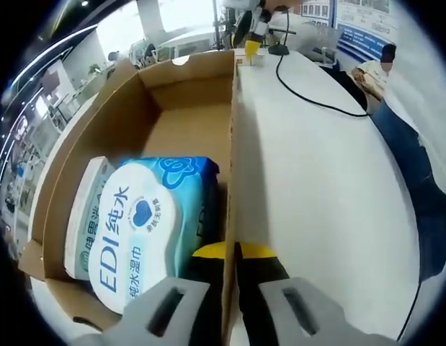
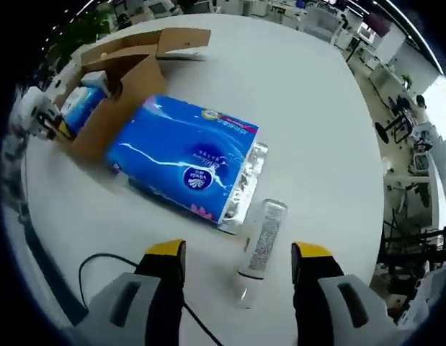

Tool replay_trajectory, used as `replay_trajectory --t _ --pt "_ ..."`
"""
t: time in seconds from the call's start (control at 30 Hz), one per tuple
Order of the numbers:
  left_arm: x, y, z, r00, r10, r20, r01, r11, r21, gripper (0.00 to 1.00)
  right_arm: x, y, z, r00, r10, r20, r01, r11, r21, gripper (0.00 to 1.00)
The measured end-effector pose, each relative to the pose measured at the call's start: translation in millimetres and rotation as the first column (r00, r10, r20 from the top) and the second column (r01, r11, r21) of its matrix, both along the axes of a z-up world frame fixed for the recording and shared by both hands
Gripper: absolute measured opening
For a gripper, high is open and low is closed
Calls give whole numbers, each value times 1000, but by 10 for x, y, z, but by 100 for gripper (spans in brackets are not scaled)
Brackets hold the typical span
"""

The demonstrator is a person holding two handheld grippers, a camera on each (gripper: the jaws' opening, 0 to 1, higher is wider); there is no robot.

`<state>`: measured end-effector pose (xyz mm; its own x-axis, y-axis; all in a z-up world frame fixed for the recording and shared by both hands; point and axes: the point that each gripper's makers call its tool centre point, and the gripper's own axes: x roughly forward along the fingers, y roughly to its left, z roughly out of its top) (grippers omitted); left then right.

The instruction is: Operate the shoe box by opening the lid, removing the specified soft item, and placing it in the target area until the item is outside and the box remains undamaged.

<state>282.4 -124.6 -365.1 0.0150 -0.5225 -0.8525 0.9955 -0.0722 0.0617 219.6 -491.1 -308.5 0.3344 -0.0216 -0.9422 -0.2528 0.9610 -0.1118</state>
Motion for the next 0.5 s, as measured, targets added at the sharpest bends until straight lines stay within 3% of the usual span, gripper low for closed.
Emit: replay_trajectory --t 0.33,0.4,0.5 --pt "-5 -10 4 1000 0 -1 0 1000 1 1 107 160 324 997 28 67 -28 1000 2 64" --pt "-4 -12 3 1000 -1 0 1 1000 0 1 127 263 413 996 62 69 -63 998 13 63" --pt "-5 -14 1 1000 -6 4 6 1000 -2 1 166 419 553 983 172 66 -170 985 -35 66"
